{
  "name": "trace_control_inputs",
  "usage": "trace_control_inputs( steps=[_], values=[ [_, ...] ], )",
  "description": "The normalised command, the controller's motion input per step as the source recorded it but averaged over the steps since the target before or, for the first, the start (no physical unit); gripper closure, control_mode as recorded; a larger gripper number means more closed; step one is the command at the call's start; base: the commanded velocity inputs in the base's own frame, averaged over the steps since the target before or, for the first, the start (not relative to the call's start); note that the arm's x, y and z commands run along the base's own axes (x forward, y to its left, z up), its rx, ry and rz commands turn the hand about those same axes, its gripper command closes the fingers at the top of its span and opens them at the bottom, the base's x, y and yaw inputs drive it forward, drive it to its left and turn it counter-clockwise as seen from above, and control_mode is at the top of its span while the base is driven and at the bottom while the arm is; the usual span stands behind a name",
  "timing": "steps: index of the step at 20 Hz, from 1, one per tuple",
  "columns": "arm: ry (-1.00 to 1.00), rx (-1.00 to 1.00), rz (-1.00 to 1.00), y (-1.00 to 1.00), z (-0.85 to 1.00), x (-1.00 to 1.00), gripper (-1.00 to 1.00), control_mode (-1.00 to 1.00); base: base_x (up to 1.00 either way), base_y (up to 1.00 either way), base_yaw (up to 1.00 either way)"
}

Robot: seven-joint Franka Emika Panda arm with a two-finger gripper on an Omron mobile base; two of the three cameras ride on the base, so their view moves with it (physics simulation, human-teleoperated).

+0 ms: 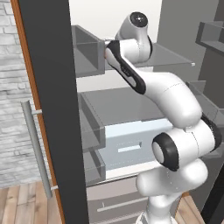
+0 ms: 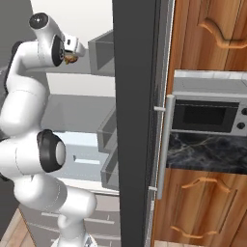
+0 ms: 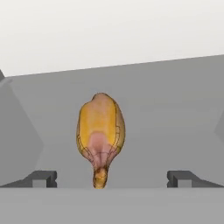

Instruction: Take the cheese, chicken drumstick, and sweet potato from the fridge and place them on the plate on the dining counter to create an appetizer plate.

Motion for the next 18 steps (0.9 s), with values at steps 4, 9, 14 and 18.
trace_control_inputs(
  steps=[4,9,14,18],
  values=[
    [0.03,0.00,0.00,0.11,0.00,0.49,-1.00,-1.00,0.00,0.00,0.00],
    [0.02,-0.02,-0.01,0.20,-0.02,0.47,-1.00,-1.00,0.00,0.00,0.00],
    [0.03,-0.03,-0.03,0.10,-0.06,0.32,-1.00,-1.00,0.00,0.00,0.00],
    [0.05,-0.03,-0.07,0.00,-0.21,0.15,-1.00,-1.00,0.00,0.00,0.00]
  ],
)
